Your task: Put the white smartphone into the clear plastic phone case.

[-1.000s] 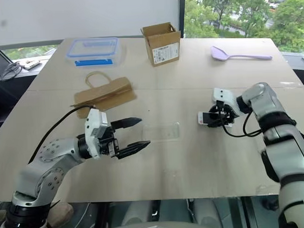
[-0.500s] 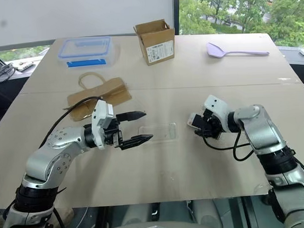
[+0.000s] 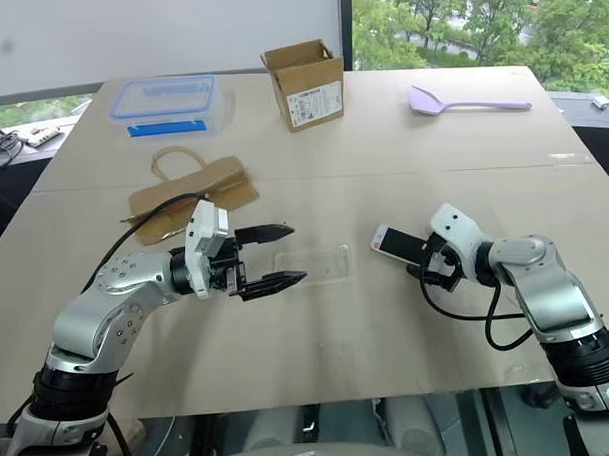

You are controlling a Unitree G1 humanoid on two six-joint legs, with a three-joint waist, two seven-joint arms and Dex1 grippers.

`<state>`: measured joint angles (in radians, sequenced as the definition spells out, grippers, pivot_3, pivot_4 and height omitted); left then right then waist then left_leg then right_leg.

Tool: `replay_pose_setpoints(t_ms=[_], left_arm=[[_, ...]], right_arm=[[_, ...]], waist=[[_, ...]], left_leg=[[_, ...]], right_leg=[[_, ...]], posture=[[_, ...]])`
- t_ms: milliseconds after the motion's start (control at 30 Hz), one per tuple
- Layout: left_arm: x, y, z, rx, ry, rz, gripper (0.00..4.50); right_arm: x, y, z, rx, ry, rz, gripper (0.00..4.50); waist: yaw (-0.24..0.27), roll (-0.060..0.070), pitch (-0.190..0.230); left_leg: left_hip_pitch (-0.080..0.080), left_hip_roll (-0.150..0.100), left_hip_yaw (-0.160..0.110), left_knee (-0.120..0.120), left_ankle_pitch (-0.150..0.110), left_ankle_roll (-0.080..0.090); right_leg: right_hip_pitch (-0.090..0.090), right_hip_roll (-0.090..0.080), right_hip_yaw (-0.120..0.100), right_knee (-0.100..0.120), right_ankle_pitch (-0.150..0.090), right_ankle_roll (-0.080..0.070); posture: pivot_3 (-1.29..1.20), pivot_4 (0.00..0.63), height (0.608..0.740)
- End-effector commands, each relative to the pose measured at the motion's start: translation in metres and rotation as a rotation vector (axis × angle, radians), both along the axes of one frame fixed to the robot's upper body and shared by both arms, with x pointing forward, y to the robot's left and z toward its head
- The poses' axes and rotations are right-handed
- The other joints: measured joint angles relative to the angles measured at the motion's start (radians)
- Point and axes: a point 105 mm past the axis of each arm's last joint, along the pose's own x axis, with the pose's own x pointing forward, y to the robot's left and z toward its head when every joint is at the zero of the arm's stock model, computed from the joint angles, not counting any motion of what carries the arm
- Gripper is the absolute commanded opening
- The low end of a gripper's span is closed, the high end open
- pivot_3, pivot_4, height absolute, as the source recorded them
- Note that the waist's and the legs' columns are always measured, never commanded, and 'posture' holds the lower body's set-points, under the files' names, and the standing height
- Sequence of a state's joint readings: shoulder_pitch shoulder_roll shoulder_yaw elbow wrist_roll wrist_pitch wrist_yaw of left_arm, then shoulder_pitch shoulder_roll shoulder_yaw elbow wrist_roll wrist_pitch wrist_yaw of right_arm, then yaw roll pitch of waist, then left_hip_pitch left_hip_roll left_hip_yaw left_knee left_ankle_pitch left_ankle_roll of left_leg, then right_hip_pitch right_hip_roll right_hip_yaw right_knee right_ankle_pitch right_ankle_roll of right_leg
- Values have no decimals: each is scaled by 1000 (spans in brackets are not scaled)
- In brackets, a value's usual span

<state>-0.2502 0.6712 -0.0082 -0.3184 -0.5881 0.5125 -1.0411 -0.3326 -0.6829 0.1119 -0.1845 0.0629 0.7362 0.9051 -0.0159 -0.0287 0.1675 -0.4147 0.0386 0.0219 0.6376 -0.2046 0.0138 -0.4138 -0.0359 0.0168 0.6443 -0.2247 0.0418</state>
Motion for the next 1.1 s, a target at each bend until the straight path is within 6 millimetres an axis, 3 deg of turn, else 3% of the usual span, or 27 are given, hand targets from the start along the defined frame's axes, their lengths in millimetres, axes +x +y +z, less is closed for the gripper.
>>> replay_pose_setpoints(t_ms=[33,167,300,367,500,600,667,900,1100], left_arm=[[-1,2,8,6,-43,-25,4500],[-7,5,6,37,-29,-80,4500],[-8,10,5,57,-28,-100,4500],[-7,11,6,57,-30,-99,4500],[-5,16,3,60,-27,-59,4500],[-5,33,-15,97,19,-2,4500],[-4,42,-26,119,35,21,4500],[0,54,-38,151,59,18,4500],[-2,54,-42,155,63,4,4500]], right_arm=[[4,-10,-8,-35,38,-3,4474],[-2,-11,-20,-62,109,51,4474],[-3,-12,-24,-71,125,74,2858],[-3,-13,-23,-71,104,74,2851],[-4,6,11,107,-11,127,2787],[-17,33,41,136,-82,248,2787],[-22,51,48,110,-115,315,2787],[-22,95,51,-45,-157,537,2787],[-4,106,38,-187,-136,649,2787]], waist=[[0,0,0],[3,-1,0],[4,-3,-2],[3,-4,-3],[5,-5,-3],[-1,-1,0],[-4,1,1],[5,2,3],[5,1,4]], left_leg=[[0,0,0,1,0,0],[0,0,0,2,0,0],[0,1,0,2,0,0],[0,1,0,2,0,0],[-1,1,0,2,0,0],[-1,1,0,0,0,0],[-1,1,0,-2,0,0],[-4,2,0,-3,0,0],[-6,1,1,-2,0,0]], right_leg=[[0,0,0,0,0,0],[0,0,0,0,0,0],[0,0,0,0,0,0],[0,0,0,0,0,0],[0,0,0,0,0,0],[-1,0,1,0,0,0],[-3,0,2,0,0,0],[-5,1,-1,0,0,-1],[-7,-2,0,-2,2,-4]], posture=[[0,150,740],[0,150,740],[0,150,740],[0,150,740],[0,150,740],[0,150,740],[0,150,740],[0,150,740],[0,150,740]])
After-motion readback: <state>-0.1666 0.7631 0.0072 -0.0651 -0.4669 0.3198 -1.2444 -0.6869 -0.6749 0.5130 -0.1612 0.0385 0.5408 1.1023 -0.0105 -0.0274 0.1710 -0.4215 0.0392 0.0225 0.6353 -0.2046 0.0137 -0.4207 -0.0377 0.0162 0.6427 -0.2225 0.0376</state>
